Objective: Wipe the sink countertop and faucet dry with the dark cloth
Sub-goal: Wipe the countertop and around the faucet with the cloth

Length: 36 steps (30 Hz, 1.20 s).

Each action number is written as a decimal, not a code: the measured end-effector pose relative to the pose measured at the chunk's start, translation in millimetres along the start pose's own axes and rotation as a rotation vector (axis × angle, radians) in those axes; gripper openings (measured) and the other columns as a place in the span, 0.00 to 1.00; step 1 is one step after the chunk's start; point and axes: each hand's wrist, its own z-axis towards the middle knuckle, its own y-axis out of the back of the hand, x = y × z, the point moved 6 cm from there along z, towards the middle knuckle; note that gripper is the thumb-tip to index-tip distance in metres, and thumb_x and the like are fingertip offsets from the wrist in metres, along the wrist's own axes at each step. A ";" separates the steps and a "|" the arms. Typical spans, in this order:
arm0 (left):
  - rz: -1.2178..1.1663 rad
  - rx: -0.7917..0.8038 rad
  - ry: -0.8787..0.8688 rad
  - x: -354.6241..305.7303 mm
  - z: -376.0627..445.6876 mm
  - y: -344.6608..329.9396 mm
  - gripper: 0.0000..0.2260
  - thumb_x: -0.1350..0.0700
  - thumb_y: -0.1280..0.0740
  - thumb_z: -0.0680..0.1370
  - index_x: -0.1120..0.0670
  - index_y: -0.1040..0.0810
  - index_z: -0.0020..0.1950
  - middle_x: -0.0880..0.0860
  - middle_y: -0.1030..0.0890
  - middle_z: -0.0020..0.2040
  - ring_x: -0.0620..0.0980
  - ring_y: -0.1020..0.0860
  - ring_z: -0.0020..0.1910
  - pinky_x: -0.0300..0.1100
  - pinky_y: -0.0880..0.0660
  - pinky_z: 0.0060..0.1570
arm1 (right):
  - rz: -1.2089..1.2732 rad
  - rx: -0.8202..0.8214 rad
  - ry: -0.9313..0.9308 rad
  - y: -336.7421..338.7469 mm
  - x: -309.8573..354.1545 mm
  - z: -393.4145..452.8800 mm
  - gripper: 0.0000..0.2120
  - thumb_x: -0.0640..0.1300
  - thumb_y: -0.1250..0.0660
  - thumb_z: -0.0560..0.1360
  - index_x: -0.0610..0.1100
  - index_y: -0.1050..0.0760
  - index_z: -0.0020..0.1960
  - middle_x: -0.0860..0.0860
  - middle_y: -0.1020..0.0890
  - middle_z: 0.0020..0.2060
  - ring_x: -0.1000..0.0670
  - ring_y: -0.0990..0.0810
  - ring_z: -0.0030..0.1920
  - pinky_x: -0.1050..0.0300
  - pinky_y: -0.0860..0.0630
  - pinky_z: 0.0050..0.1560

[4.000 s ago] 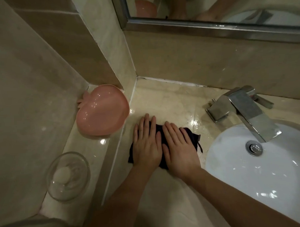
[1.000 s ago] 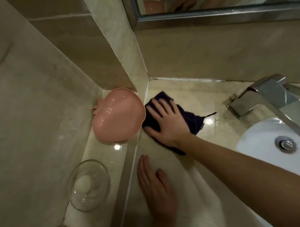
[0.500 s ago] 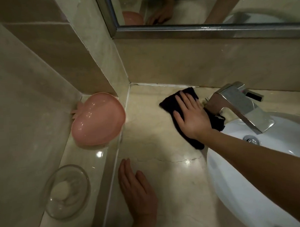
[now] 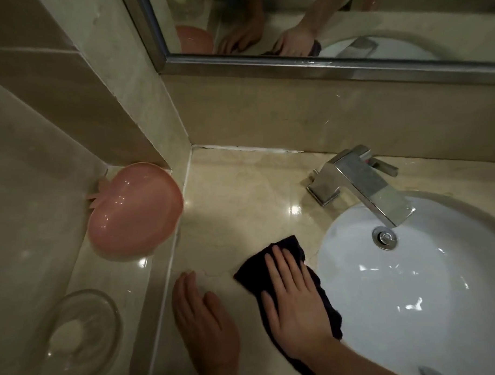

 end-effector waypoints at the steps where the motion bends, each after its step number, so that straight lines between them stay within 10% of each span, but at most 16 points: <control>1: 0.001 0.001 -0.001 -0.3 0.1 -0.5 0.20 0.59 0.43 0.80 0.66 0.28 0.69 0.65 0.28 0.69 0.66 0.29 0.68 0.57 0.33 0.69 | 0.006 -0.012 0.006 4.3 -2.5 12.3 0.29 0.54 0.50 0.84 0.45 0.48 0.81 0.50 0.50 0.81 0.49 0.53 0.81 0.50 0.54 0.79; 10: -0.047 0.017 0.003 1.8 0.0 0.5 0.21 0.57 0.44 0.81 0.64 0.29 0.71 0.62 0.28 0.70 0.63 0.30 0.69 0.52 0.36 0.70 | 0.060 -0.086 -0.179 34.5 -47.4 173.6 0.29 0.54 0.57 0.84 0.42 0.52 0.82 0.46 0.51 0.81 0.47 0.54 0.81 0.49 0.58 0.80; 20: -0.003 0.009 0.022 -1.4 2.8 2.4 0.20 0.60 0.42 0.78 0.67 0.26 0.67 0.65 0.27 0.68 0.67 0.28 0.66 0.60 0.31 0.67 | 0.078 -0.137 -0.130 2.9 -14.3 -3.7 0.28 0.52 0.49 0.83 0.41 0.44 0.80 0.47 0.45 0.80 0.47 0.49 0.80 0.48 0.47 0.77; 27: 0.047 -0.063 -0.073 -0.7 2.8 0.5 0.20 0.59 0.43 0.79 0.68 0.23 0.64 0.68 0.25 0.66 0.69 0.26 0.63 0.60 0.30 0.64 | 0.007 -0.133 -0.063 13.2 -6.3 88.9 0.29 0.53 0.51 0.84 0.40 0.43 0.80 0.43 0.43 0.80 0.44 0.47 0.80 0.45 0.49 0.79; 36: 0.076 -0.143 -0.101 1.3 4.1 -6.5 0.20 0.58 0.43 0.78 0.68 0.21 0.61 0.69 0.23 0.63 0.69 0.24 0.60 0.58 0.29 0.62 | 0.154 -0.186 -0.628 33.1 -35.0 212.8 0.33 0.52 0.53 0.85 0.33 0.60 0.79 0.36 0.58 0.79 0.38 0.57 0.80 0.42 0.58 0.79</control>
